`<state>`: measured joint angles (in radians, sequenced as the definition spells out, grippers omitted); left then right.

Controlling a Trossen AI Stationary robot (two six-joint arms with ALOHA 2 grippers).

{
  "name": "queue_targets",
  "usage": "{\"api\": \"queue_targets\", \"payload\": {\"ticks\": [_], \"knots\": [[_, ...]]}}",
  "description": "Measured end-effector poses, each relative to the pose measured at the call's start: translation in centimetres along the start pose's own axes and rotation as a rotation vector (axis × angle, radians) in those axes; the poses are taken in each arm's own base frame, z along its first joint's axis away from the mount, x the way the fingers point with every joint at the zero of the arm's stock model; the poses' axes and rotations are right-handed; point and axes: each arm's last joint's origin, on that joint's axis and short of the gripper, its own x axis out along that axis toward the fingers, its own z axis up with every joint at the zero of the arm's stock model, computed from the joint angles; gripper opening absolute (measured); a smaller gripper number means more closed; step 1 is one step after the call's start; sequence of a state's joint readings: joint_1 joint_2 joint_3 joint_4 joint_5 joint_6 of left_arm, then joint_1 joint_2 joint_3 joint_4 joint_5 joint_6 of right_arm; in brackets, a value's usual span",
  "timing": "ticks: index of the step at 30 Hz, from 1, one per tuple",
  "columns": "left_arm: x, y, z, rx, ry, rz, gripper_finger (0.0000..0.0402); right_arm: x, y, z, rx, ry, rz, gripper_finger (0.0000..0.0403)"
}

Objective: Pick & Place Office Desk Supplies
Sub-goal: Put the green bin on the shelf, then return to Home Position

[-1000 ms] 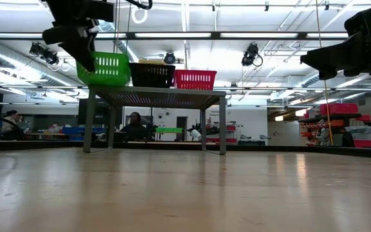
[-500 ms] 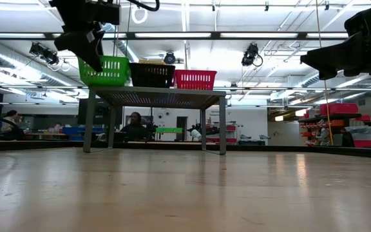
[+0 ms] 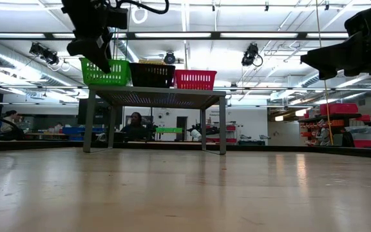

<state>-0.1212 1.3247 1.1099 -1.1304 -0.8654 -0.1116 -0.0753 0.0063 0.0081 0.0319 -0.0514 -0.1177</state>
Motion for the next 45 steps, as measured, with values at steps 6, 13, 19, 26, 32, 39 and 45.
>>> {"api": "queue_targets", "payload": {"ticks": [6, 13, 19, 26, 32, 39, 45], "knots": [[0.3, 0.3, 0.1, 0.014, 0.004, 0.002, 0.0153, 0.0, 0.0, 0.0, 0.0, 0.0, -0.003, 0.0119], [0.7, 0.6, 0.2, 0.016, 0.013, 0.008, 0.0176, 0.0, 0.0, 0.0, 0.0, 0.001, -0.003, 0.0119], [0.6, 0.5, 0.2, 0.017, 0.004, 0.018, 0.0191, 0.0, 0.0, 0.0, 0.0, 0.0, -0.004, 0.0119], [0.3, 0.3, 0.4, 0.026, -0.018, 0.023, 0.0191, 0.0, 0.0, 0.0, 0.0, 0.001, -0.006, 0.0119], [-0.4, -0.4, 0.4, 0.052, -0.05, 0.022, 0.0191, 0.0, 0.0, 0.0, 0.0, 0.001, -0.006, 0.0119], [-1.1, -0.8, 0.4, 0.058, -0.083, 0.053, 0.0191, 0.0, 0.0, 0.0, 0.0, 0.001, -0.006, 0.0119], [-1.9, -1.4, 0.4, 0.073, -0.118, 0.058, 0.0191, 0.0, 0.0, 0.0, 0.0, 0.001, -0.005, 0.0119]]}}
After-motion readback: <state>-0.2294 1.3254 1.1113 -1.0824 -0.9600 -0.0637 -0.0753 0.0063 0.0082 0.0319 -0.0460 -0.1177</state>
